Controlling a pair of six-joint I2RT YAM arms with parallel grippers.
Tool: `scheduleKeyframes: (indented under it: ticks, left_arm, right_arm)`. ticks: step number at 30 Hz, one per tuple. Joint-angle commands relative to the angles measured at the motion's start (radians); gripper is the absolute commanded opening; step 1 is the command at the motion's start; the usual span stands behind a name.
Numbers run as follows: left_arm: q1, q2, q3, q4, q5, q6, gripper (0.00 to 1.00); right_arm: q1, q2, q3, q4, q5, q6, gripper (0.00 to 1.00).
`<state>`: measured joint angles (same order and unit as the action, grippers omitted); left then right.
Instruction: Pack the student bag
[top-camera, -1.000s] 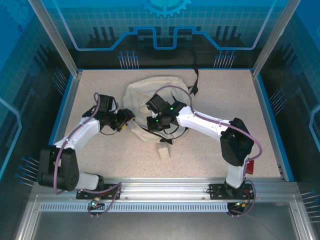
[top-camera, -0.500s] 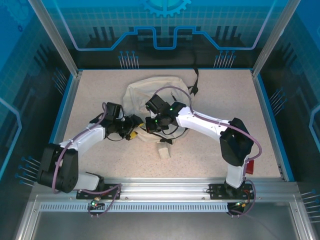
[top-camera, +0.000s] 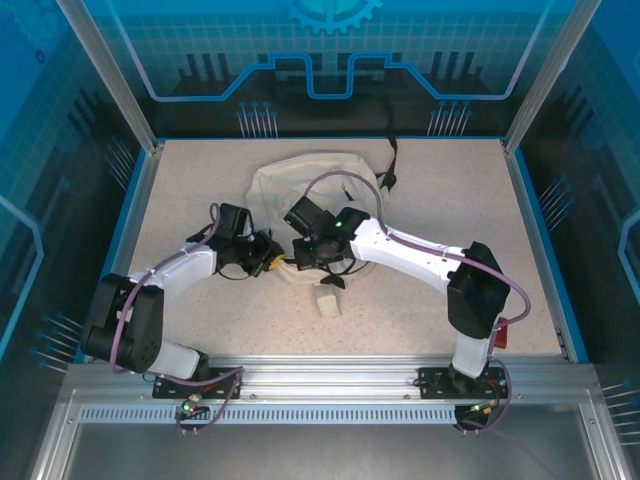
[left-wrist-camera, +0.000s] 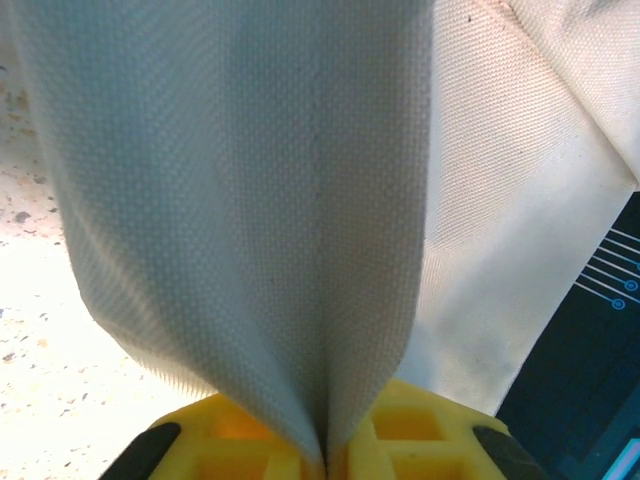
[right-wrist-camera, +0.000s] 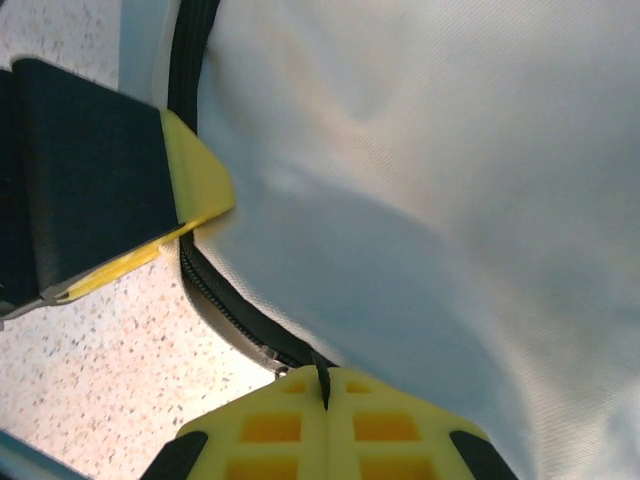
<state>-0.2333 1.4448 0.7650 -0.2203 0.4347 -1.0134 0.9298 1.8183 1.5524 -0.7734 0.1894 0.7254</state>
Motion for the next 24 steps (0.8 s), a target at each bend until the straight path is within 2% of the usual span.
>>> scheduleKeyframes:
  ticks: [1,7,19,24]
  left_arm:
    - [0.006,0.014,0.02,-0.053,-0.093,0.044,0.11]
    - [0.009,0.011,0.015,-0.071,-0.128,0.06,0.02]
    - [0.04,-0.022,0.031,-0.122,-0.176,0.104,0.0]
    - [0.061,-0.032,0.056,-0.154,-0.197,0.133,0.0]
  right_arm:
    - [0.01,-0.051,0.05,-0.16,0.173,0.008,0.0]
    - [0.006,-0.057,0.066,-0.241,0.29,0.028,0.0]
    - [-0.054,-0.216,-0.164,-0.24,0.317,0.114,0.0]
    - [-0.079,-0.247,-0.19,-0.208,0.287,0.093,0.0]
